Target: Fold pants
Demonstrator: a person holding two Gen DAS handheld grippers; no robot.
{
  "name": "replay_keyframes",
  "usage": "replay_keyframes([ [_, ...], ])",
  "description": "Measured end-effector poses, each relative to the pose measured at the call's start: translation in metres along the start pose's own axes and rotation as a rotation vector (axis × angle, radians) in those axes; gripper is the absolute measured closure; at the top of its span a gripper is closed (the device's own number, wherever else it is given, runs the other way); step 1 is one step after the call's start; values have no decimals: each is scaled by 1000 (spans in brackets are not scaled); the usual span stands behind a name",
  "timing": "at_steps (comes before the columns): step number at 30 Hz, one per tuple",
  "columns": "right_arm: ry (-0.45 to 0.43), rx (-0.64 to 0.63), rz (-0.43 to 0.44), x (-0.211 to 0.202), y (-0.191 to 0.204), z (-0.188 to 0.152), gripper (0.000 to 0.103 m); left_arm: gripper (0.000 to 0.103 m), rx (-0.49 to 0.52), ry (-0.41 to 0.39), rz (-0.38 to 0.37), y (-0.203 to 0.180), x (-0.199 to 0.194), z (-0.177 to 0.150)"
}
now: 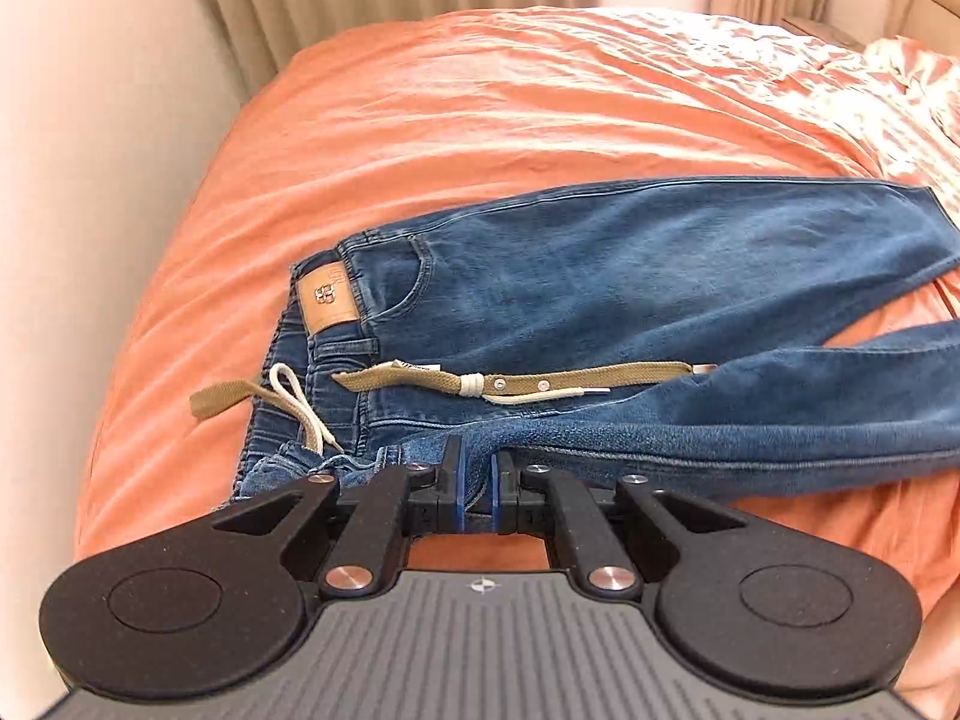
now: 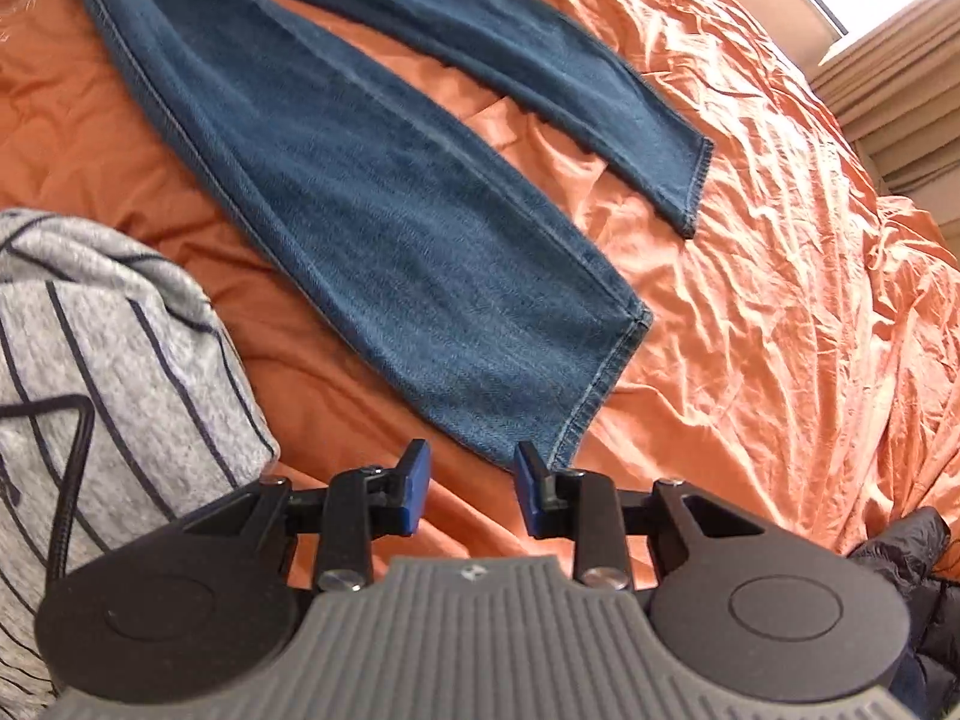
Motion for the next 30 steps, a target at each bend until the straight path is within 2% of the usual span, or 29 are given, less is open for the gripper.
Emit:
replay_keyframes([
  [6, 10, -128, 65, 46, 9, -6, 77, 95, -63, 27, 40, 2, 2, -1],
  [11, -32, -164, 46, 71, 12, -4, 77, 95, -72, 52, 79, -2, 4, 0],
  [13, -47, -174, 34, 74, 14, -4, 85, 95, -79, 56, 87, -2, 4, 1],
  [14, -67, -186, 22, 71, 15, -5, 101, 95, -79, 55, 91, -3, 3, 0],
  [15, -90, -187, 0, 66, 16, -5, 103, 95, -77, 54, 97, -3, 2, 0],
  [18, -153, -124, -43, 43, 3, -3, 103, 95, -70, 38, 112, -5, -4, -3],
  [20, -215, -89, -127, 20, -8, 2, 103, 95, -65, 19, 115, -5, -10, -2],
  [25, -368, 73, -274, -45, -60, 41, 103, 96, 23, -42, 171, -9, -30, 12],
  [30, -397, 146, -358, -70, -108, 95, 103, 96, 24, -122, 188, -1, -45, 54],
])
Point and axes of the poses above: each gripper's, at about its wrist camera, not at the fingertips, and x roughly the way its jaws point, y to its left, z to its top, the point moved 4 cm from there along x, roughly the way its jaws point, and after that the axes turned 3 degrees about -y, right-handed, at the moved point
